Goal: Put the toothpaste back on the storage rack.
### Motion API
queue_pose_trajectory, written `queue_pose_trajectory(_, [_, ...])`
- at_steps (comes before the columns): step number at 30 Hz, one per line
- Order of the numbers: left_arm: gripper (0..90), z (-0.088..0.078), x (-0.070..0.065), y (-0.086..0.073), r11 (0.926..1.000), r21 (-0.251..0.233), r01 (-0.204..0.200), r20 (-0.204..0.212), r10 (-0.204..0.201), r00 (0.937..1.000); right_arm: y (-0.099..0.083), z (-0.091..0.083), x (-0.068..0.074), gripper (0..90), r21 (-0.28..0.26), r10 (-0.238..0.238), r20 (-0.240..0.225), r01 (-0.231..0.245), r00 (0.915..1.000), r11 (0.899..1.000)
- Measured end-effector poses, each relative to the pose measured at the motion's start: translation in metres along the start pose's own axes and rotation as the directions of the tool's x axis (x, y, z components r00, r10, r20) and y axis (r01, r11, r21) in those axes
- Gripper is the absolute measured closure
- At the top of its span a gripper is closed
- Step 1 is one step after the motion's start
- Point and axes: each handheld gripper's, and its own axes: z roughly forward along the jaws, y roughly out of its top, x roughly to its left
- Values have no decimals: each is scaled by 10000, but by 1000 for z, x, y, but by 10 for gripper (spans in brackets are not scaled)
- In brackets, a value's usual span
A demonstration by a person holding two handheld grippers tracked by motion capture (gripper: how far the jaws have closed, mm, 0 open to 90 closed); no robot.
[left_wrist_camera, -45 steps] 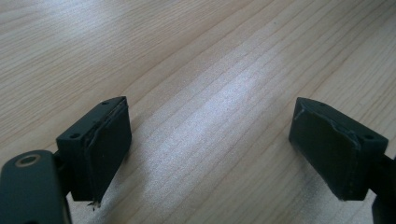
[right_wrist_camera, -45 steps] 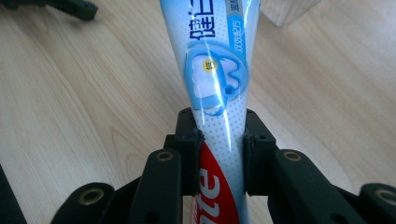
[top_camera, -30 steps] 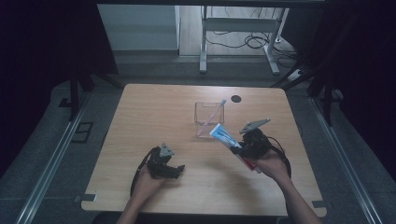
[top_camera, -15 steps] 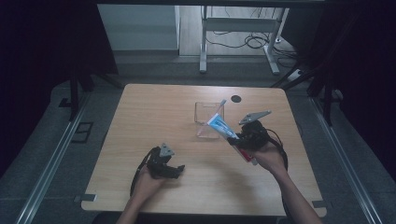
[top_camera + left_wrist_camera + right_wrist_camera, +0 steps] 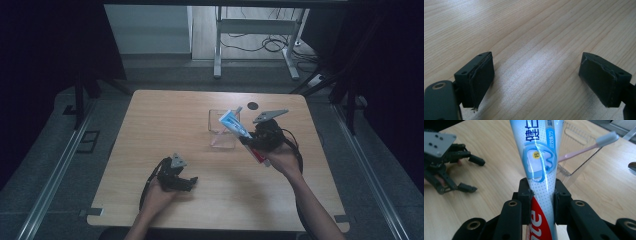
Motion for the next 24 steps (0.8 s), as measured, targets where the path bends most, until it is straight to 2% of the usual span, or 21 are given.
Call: queue_pose_trajectory(24, [130, 0, 0, 0, 10000, -5, 0, -7, 0, 10000, 30, 17, -16, 724, -898, 167, 72, -160, 9998, 9958])
